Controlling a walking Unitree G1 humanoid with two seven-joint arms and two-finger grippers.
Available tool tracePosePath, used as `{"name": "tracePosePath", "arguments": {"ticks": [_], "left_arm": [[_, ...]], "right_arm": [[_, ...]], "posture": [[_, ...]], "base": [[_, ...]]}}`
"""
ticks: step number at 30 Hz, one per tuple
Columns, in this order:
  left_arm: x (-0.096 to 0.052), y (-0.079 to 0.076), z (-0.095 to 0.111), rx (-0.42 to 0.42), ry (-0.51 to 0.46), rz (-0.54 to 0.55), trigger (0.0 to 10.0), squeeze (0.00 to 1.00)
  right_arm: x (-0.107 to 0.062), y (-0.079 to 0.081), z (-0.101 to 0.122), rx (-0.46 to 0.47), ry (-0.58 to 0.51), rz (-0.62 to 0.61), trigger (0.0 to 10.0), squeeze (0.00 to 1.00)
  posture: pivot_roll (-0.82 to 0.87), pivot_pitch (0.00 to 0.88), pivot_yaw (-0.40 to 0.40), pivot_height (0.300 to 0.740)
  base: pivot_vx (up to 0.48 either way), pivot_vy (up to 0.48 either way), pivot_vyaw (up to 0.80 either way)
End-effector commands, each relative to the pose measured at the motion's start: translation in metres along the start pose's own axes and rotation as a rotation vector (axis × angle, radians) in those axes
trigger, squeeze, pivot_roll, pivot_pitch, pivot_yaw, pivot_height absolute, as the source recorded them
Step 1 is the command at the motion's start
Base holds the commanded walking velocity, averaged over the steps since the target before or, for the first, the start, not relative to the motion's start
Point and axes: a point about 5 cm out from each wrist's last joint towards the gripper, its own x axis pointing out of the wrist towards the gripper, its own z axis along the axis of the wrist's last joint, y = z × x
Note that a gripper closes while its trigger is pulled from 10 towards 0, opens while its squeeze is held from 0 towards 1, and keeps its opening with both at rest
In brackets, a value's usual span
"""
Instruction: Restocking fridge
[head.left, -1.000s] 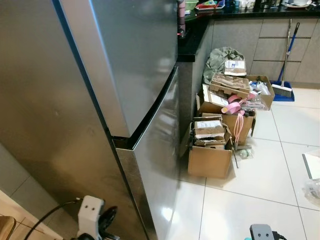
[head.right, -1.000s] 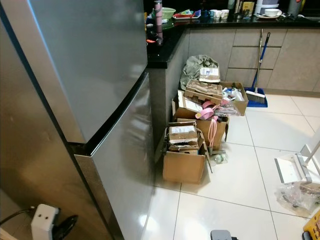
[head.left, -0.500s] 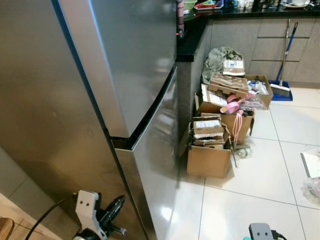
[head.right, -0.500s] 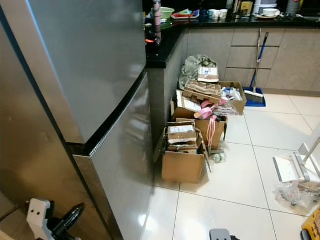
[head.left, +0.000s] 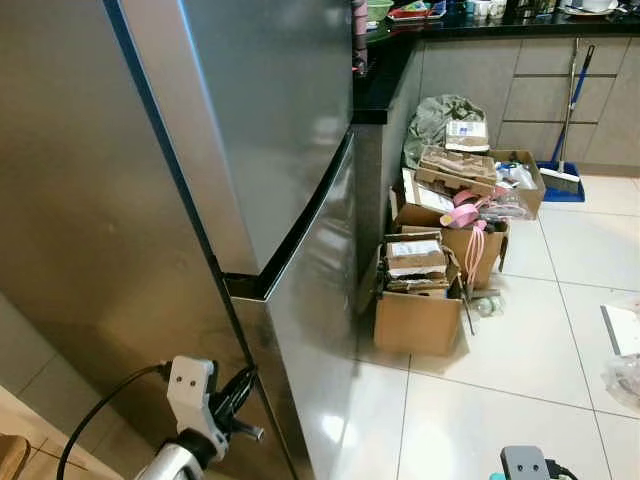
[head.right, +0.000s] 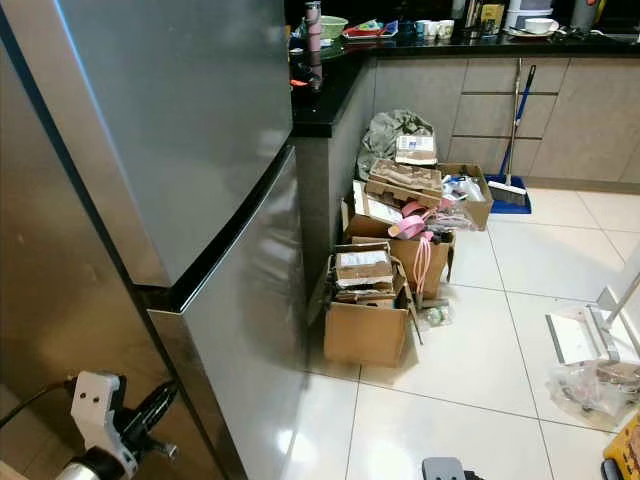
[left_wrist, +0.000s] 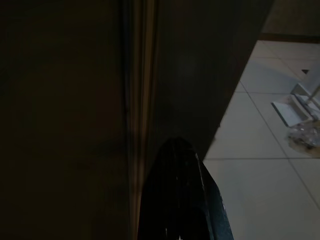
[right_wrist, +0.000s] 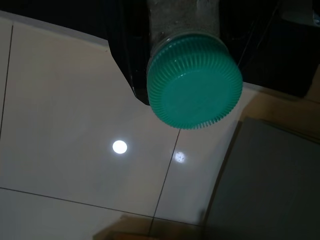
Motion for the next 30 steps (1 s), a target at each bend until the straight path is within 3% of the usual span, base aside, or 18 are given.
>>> {"name": "tracePosePath", "arguments": {"ticks": [1,3,4,20,30], "left_arm": [[-0.003,0.0,-0.006,-0.001,0.015,0.024,4.7,0.0],[-0.002,0.0,-0.006,0.001,0.014,0.027,5.0,0.0],[-0.002,0.001,-0.006,0.011,0.018,0.038,10.0,0.0],[0.0,0.023,-0.008,0.107,0.031,0.247,10.0,0.0],[0.015,0.02,-0.002,0.096,-0.018,0.272,10.0,0.0]], "right_arm": [[-0.001,0.0,-0.003,-0.008,0.013,0.005,10.0,0.0],[-0.001,0.0,-0.003,-0.01,0.013,0.005,10.0,0.0],[-0.001,-0.001,-0.002,-0.011,0.012,0.006,10.0,0.0],[-0.001,0.0,-0.002,-0.021,0.012,0.016,10.0,0.0],[0.0,0.002,-0.001,-0.022,0.01,0.021,10.0,0.0]], "posture": [[-0.09,0.114,0.053,0.74],[-0.09,0.114,0.053,0.74],[-0.09,0.114,0.053,0.74],[-0.09,0.105,0.048,0.74],[-0.08,0.104,0.046,0.74]], "base": [[0.0,0.0,0.0],[0.0,0.0,0.0],[0.0,0.0,0.0],[0.0,0.0,0.0],[0.0,0.0,0.0]]}}
